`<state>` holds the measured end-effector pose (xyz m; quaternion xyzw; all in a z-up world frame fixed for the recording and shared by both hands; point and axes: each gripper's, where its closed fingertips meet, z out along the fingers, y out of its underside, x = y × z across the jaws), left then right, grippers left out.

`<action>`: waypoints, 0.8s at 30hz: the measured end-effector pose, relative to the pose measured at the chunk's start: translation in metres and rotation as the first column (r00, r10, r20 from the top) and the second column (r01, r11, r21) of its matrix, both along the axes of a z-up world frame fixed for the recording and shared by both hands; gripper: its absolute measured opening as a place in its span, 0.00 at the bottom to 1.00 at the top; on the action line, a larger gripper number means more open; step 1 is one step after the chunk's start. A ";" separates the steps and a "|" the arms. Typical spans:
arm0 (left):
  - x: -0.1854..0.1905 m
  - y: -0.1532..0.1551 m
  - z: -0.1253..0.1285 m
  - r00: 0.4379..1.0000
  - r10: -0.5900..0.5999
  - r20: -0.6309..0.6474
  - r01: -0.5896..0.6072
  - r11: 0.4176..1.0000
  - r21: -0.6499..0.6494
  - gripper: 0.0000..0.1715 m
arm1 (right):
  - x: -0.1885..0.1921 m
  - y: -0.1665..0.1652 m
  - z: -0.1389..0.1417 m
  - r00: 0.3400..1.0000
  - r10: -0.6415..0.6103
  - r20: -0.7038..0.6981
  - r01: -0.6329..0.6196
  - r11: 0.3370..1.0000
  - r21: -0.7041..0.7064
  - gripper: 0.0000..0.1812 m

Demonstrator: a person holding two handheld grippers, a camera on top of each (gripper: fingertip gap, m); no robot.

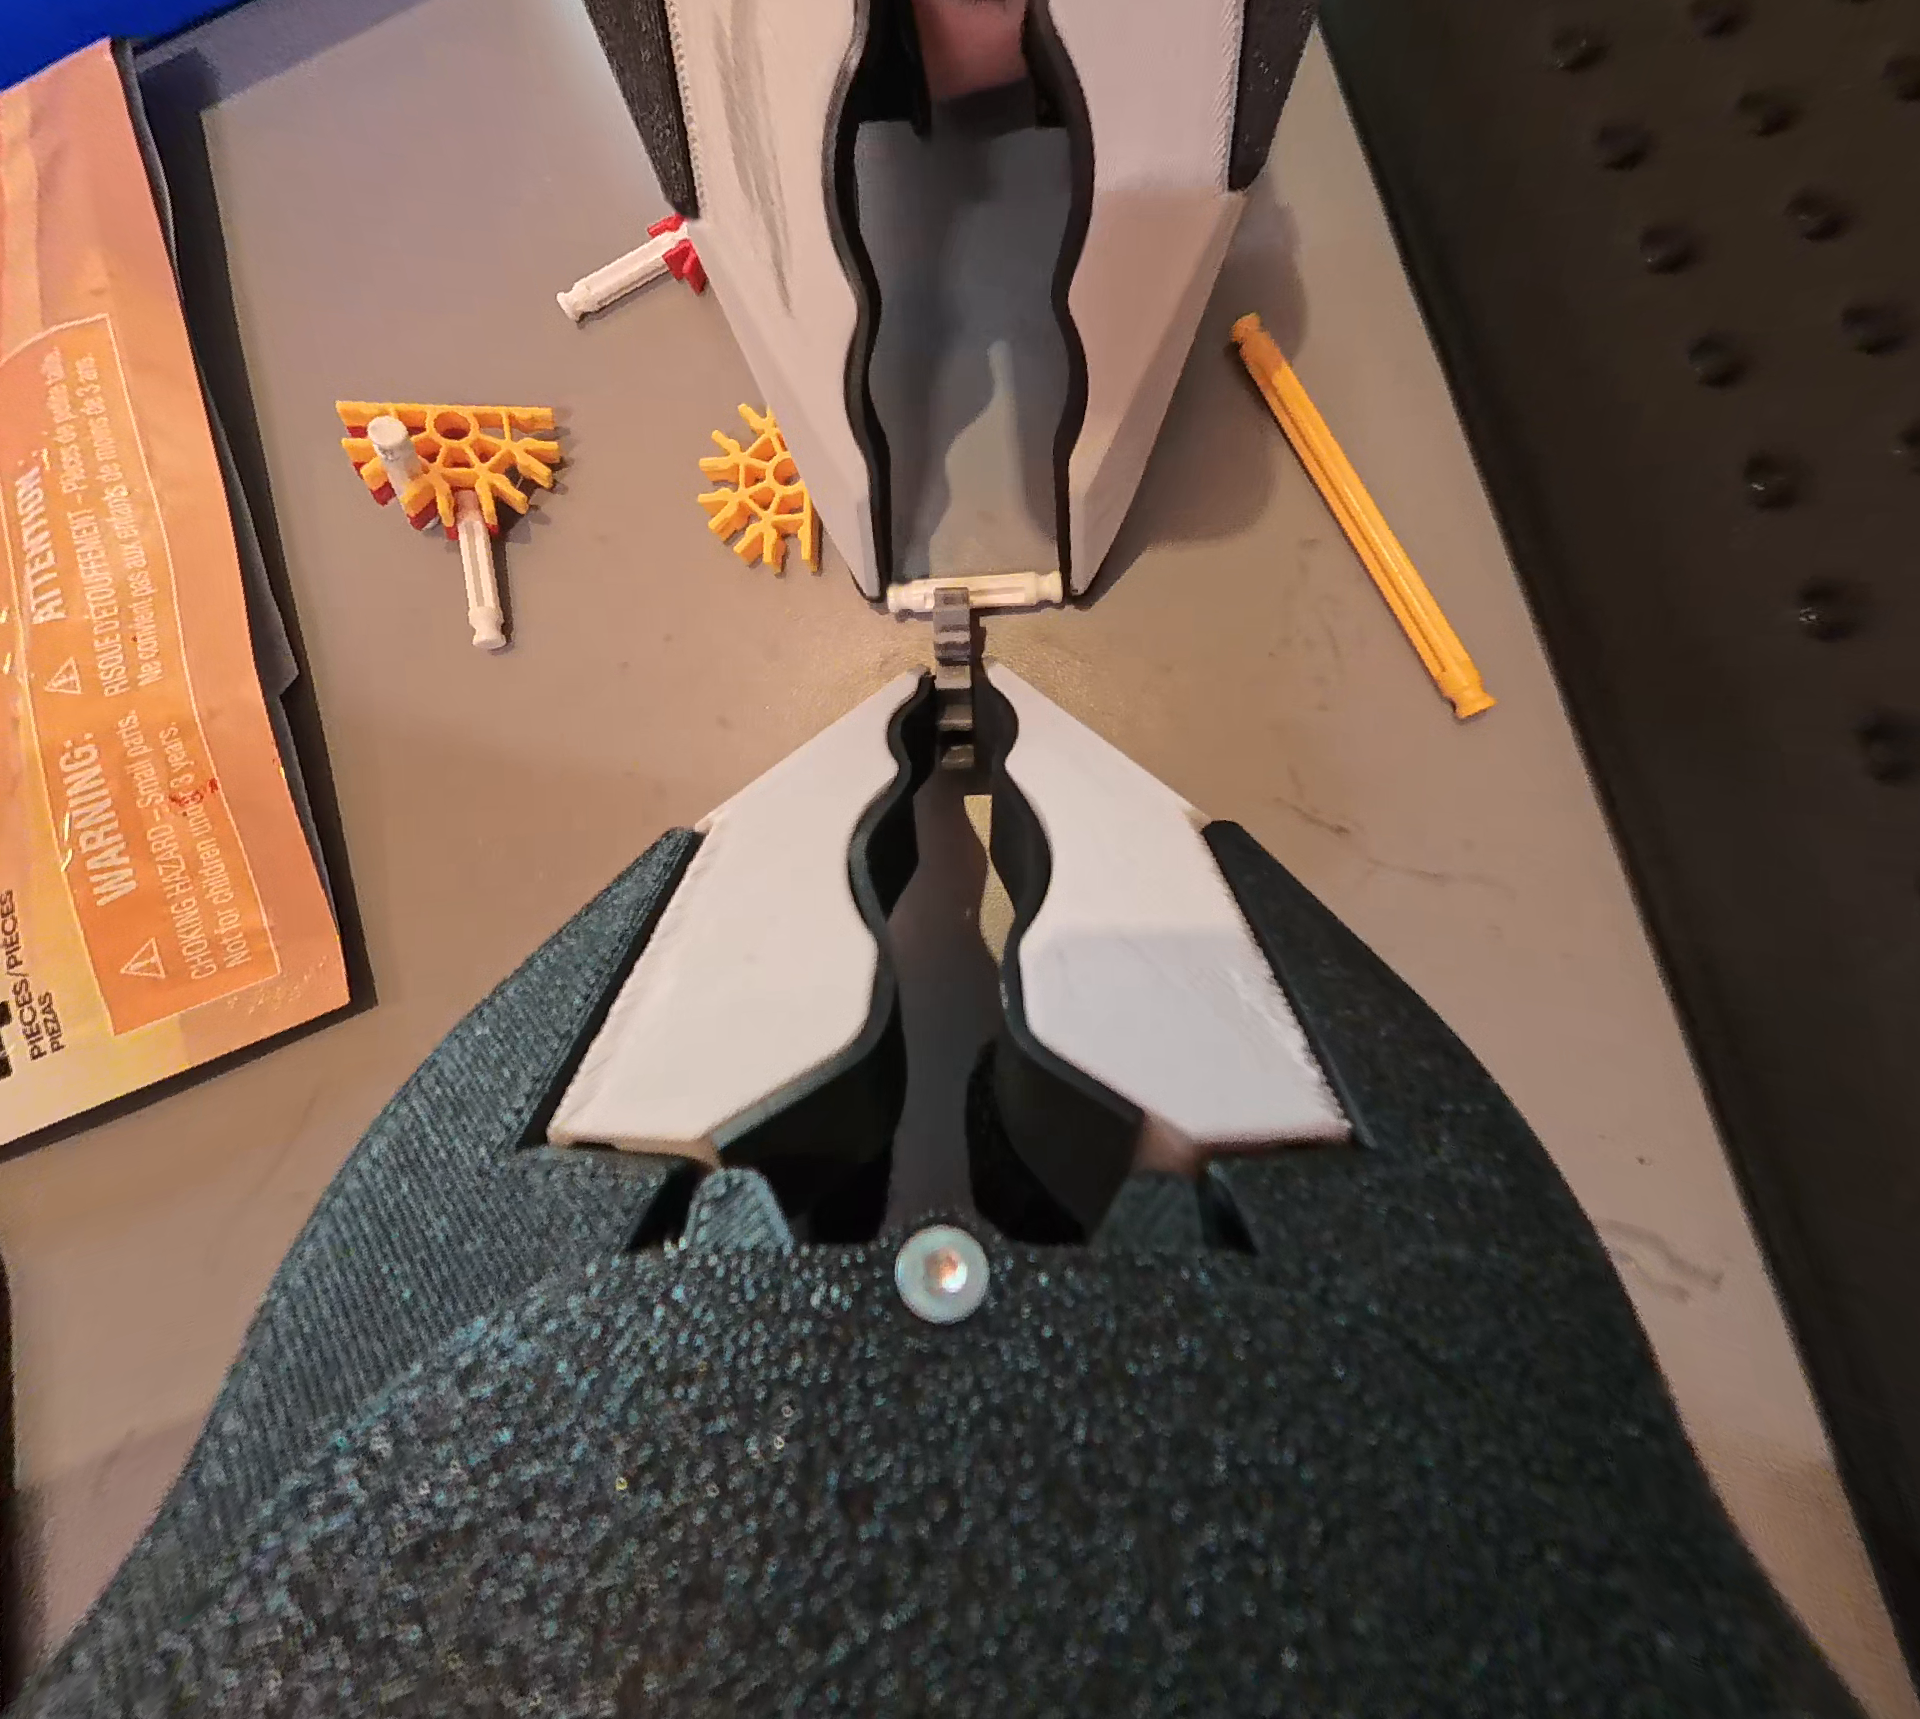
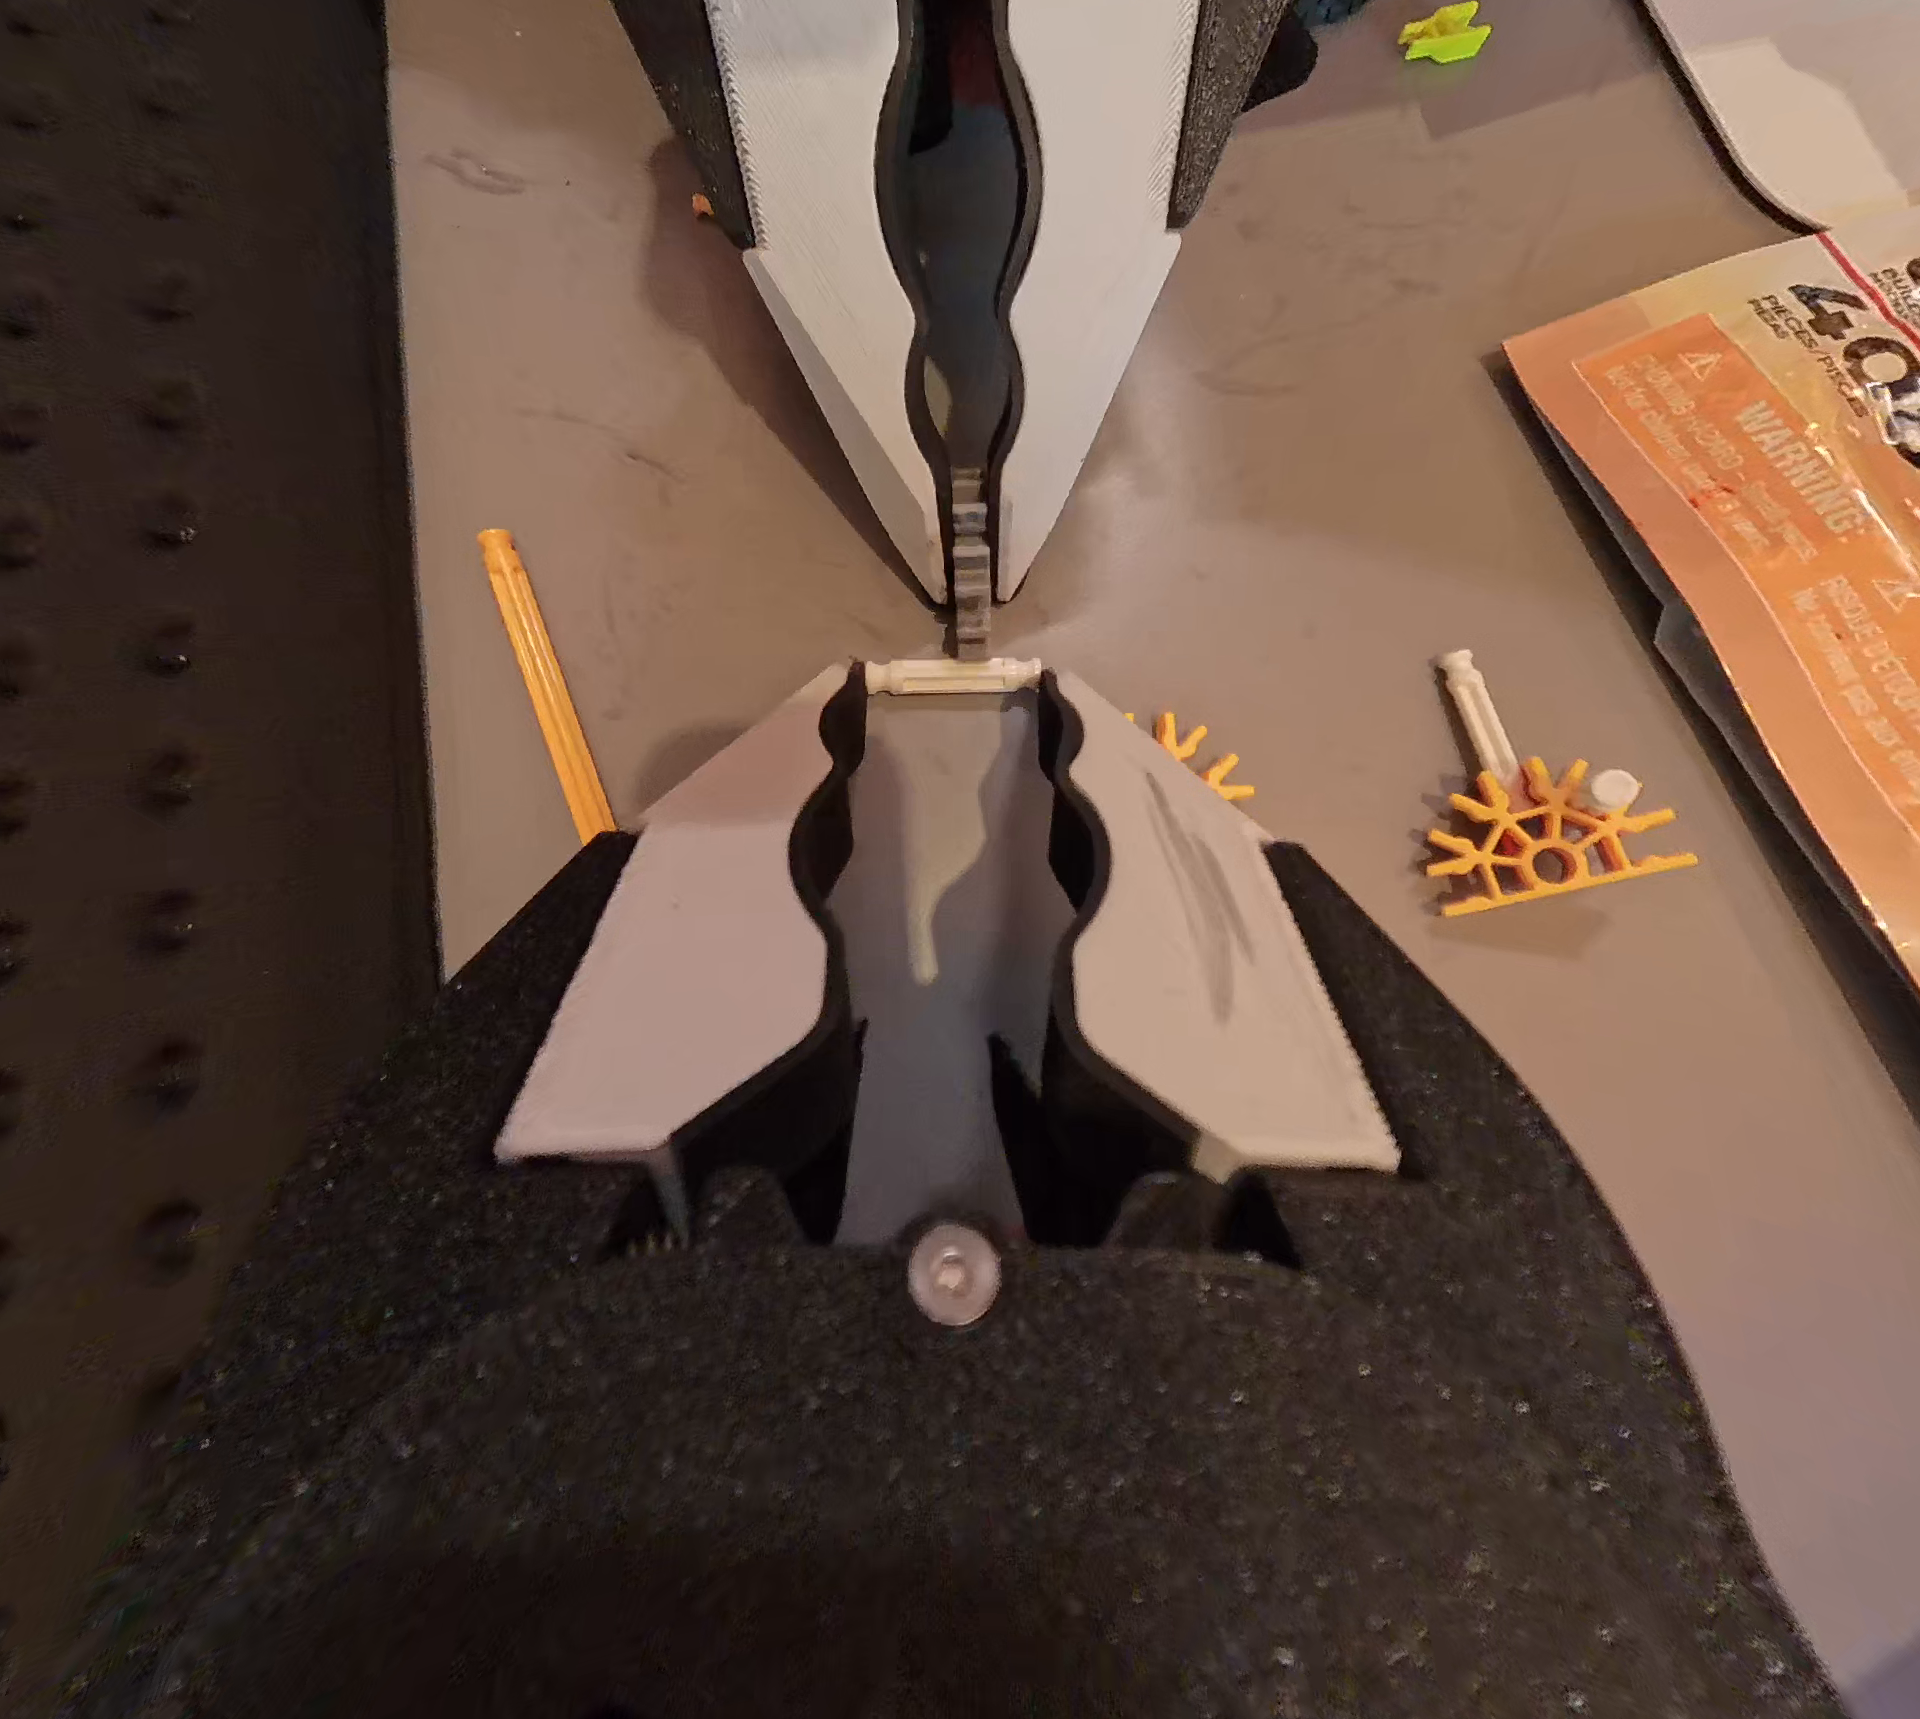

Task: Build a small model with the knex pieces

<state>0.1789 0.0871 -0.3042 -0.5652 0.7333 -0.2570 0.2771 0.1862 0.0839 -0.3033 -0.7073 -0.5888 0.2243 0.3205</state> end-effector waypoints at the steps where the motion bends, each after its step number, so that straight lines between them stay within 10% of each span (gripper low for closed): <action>1: 0.000 0.000 0.000 1.000 0.000 0.000 0.000 1.000 -0.001 0.03 | 0.000 0.000 0.000 1.000 0.003 0.000 -0.003 1.000 -0.004 0.18; 24: 0.000 0.000 0.000 1.000 0.020 -0.006 -0.021 0.999 -0.029 0.03 | 0.023 -0.002 0.004 1.000 0.006 -0.012 -0.006 1.000 -0.022 0.16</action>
